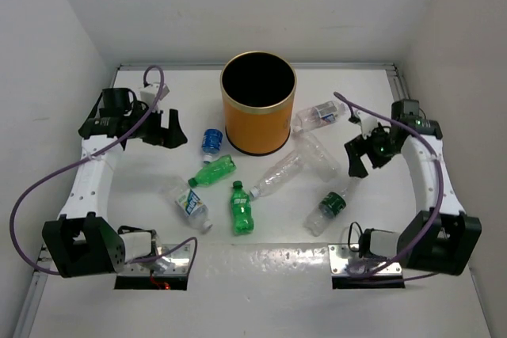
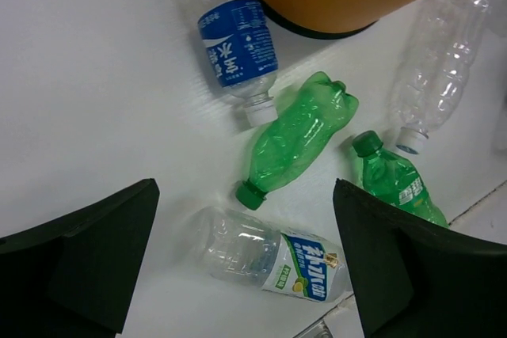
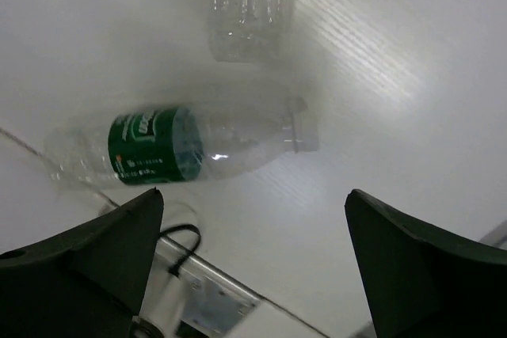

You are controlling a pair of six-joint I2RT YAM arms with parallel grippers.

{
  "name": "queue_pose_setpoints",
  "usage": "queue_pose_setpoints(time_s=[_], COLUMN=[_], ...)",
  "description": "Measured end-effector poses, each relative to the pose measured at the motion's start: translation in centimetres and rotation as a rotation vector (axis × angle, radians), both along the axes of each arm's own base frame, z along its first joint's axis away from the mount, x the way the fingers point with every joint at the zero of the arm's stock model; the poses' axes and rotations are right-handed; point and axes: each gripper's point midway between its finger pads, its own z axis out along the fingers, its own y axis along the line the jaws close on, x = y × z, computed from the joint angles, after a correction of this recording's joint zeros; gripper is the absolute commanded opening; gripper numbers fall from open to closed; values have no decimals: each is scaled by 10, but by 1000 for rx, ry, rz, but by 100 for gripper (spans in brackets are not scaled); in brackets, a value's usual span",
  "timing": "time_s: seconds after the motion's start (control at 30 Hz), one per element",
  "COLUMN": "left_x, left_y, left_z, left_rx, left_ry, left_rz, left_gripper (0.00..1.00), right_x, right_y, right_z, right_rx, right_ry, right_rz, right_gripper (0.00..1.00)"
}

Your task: Put the plastic bottles in the bin

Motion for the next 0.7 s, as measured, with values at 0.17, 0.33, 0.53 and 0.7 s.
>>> queue_pose_setpoints(time_s=[0.17,0.33,0.53,0.7], left_x=[-6,-11,-13,-5], left_y=[-12,-17,-20,-17], left_z=[-6,-10,-12,-21], left_rx=[-47,-90,-119,-151], left_ry=[30,57,68,109], left_rz=[-82,-130,-158,-159], left_gripper=[99,99,99,99], right_x=[64,148,205,251], right_y=[-1,4,19,38], right_z=[32,43,26,6], right_rx=[-24,-39,-78,-115], right_ry=[-99,-203,-280,-322], right_rz=[264,476,679,830], right_gripper=[94,94,94,94])
